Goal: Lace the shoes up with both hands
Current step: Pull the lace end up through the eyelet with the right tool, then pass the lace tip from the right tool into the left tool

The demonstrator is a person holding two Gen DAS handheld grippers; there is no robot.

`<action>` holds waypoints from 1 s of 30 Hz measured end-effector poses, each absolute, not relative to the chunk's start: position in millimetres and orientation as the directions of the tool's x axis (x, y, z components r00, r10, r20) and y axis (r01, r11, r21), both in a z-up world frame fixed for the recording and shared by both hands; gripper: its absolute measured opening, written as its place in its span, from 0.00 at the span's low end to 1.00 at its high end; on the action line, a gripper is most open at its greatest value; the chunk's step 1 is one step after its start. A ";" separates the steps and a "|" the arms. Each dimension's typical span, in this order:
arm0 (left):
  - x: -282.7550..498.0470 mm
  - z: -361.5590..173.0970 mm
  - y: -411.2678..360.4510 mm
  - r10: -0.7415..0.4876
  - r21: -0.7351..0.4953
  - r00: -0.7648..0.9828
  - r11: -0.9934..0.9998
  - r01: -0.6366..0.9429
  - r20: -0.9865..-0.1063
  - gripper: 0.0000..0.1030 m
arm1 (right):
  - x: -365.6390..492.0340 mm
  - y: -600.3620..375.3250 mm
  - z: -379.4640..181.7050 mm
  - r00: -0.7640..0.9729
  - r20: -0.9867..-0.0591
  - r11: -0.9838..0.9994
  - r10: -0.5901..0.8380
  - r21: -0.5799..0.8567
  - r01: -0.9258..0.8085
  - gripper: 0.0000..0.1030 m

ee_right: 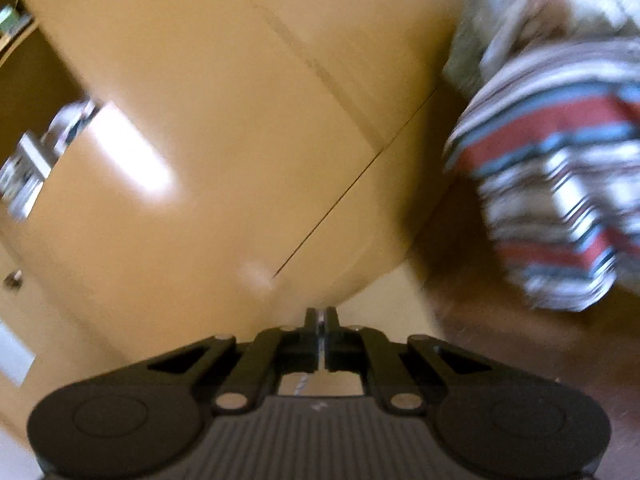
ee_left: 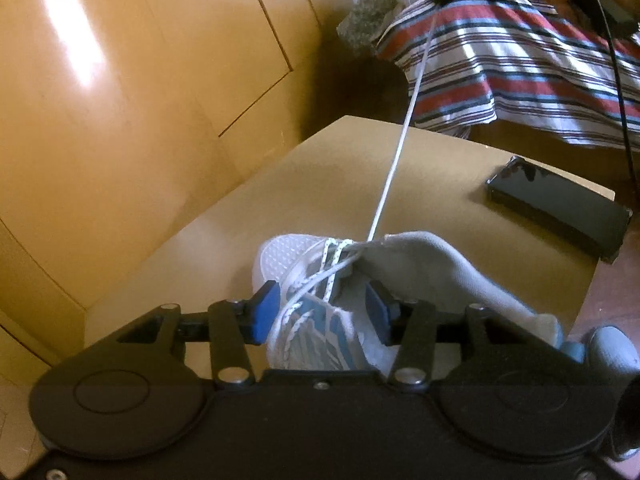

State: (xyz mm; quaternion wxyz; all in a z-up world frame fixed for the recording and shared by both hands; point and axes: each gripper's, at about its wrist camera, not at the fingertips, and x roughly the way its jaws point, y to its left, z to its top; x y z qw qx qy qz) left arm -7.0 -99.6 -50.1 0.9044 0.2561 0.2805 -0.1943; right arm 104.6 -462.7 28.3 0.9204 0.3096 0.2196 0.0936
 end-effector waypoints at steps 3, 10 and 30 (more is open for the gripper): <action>-4.0 -52.8 -98.3 -0.202 0.352 0.761 0.794 0.496 -0.616 0.48 | 99.3 -493.1 33.0 0.923 -0.329 0.811 0.197 0.583 0.035 0.02; -3.5 -55.0 -98.0 -0.198 0.346 0.748 0.792 0.502 -0.633 0.48 | 82.4 -533.8 39.2 0.952 -0.304 0.841 -0.019 0.510 0.180 0.03; -4.5 -4.2 -89.8 -0.358 0.166 0.734 0.829 0.535 -0.577 0.48 | 105.3 -335.7 6.2 0.534 -0.422 0.677 0.733 0.527 -0.513 0.02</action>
